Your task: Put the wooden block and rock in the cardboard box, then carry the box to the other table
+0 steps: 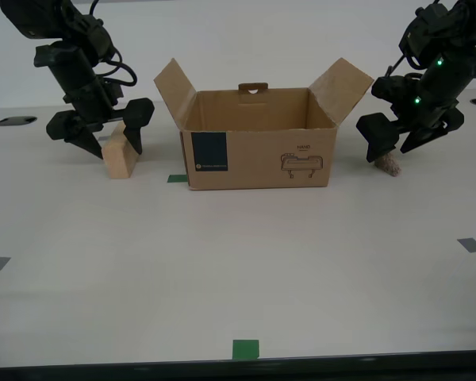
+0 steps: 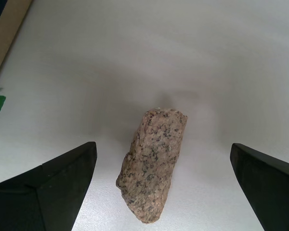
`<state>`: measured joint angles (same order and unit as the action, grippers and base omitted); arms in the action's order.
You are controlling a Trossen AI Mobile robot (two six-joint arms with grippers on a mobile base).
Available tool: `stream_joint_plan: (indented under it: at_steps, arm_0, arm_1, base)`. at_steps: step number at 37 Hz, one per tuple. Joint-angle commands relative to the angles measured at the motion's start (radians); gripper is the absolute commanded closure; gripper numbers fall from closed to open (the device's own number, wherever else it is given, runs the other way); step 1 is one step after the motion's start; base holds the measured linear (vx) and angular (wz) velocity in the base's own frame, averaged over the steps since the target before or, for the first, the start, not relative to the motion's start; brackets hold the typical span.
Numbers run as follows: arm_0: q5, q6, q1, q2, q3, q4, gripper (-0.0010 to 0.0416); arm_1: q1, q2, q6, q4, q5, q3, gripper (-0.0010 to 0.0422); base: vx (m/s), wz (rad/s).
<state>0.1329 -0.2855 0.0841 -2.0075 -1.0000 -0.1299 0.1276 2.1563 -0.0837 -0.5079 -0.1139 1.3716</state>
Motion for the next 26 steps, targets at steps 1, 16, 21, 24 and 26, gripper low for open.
stream_joint_plan:
  at_steps: [1, 16, 21, 24, 26]
  arm_0:
    - [-0.004, -0.005, 0.001, 0.0, 0.001, -0.005, 0.0025]
    - [-0.009, 0.087, 0.002, 0.0, 0.001, -0.011, 0.0073]
    - [-0.031, 0.108, 0.002, 0.0, 0.0, -0.004, 0.0076]
    - [-0.031, 0.113, 0.002, 0.0, 0.001, -0.009, 0.0069]
    - [-0.031, 0.116, 0.002, 0.0, 0.001, -0.011, 0.0061]
  arm_1:
    - [0.001, 0.0, -0.003, -0.003, 0.001, 0.0, 0.0051]
    - [0.004, 0.0, -0.036, -0.008, 0.002, 0.0, 0.005]
    - [0.004, 0.0, -0.036, -0.007, 0.002, 0.0, 0.0051]
    - [0.005, 0.0, -0.036, -0.005, 0.002, 0.0, 0.0051]
    - [0.005, 0.0, -0.036, -0.004, 0.002, 0.0, 0.0051]
  base:
    - [0.0, 0.0]
    - [0.0, 0.0]
    - [0.0, 0.0]
    - [0.0, 0.0]
    - [0.0, 0.0]
